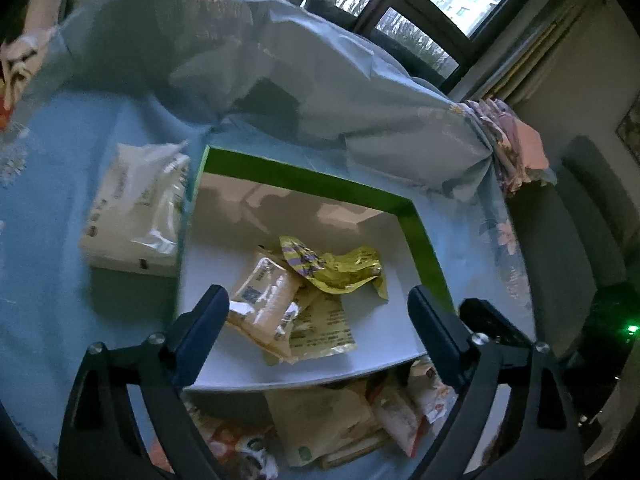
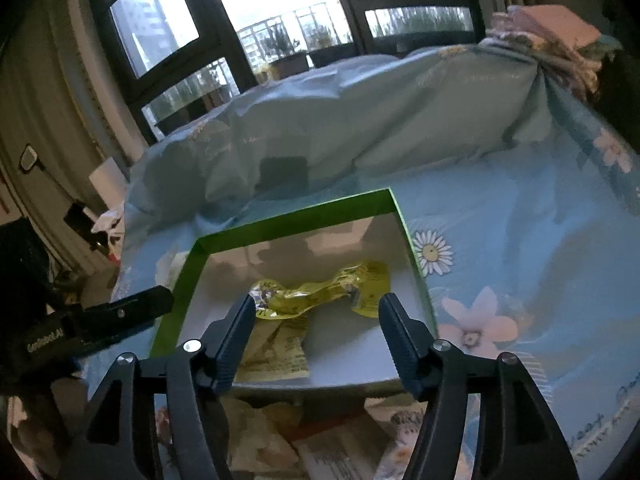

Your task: Organize snacks

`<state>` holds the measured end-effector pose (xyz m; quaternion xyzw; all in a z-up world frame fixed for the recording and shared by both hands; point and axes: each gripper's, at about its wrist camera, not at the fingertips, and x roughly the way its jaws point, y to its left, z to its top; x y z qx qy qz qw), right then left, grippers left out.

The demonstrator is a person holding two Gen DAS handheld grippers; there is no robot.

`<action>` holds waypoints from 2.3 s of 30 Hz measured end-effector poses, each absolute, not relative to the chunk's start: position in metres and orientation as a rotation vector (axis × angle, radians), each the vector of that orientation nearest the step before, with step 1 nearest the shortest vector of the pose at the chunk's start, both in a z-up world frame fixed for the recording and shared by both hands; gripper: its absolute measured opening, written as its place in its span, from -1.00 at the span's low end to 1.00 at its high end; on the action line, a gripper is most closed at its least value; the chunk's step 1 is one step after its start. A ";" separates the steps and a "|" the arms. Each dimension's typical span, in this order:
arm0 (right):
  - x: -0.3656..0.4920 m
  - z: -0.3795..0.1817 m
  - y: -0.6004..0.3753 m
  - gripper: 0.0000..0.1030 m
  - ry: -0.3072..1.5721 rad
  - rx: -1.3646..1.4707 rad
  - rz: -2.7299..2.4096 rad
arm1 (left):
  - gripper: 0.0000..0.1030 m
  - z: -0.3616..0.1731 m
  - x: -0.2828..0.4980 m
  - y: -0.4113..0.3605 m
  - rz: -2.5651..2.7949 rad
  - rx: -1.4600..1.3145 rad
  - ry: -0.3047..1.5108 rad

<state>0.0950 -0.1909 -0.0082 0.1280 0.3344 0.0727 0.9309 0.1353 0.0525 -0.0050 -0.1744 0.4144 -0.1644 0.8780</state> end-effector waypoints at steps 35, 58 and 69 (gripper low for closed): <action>0.030 0.021 -0.170 0.32 0.643 0.154 0.147 | 0.99 -0.009 0.058 0.077 -0.237 -0.206 0.858; 0.020 -0.003 -0.171 0.32 0.700 0.184 0.206 | 0.99 -0.022 0.048 0.093 -0.244 -0.248 0.880; 0.014 -0.036 -0.151 0.32 0.762 0.224 0.400 | 0.99 -0.045 0.056 0.109 -0.267 -0.348 0.992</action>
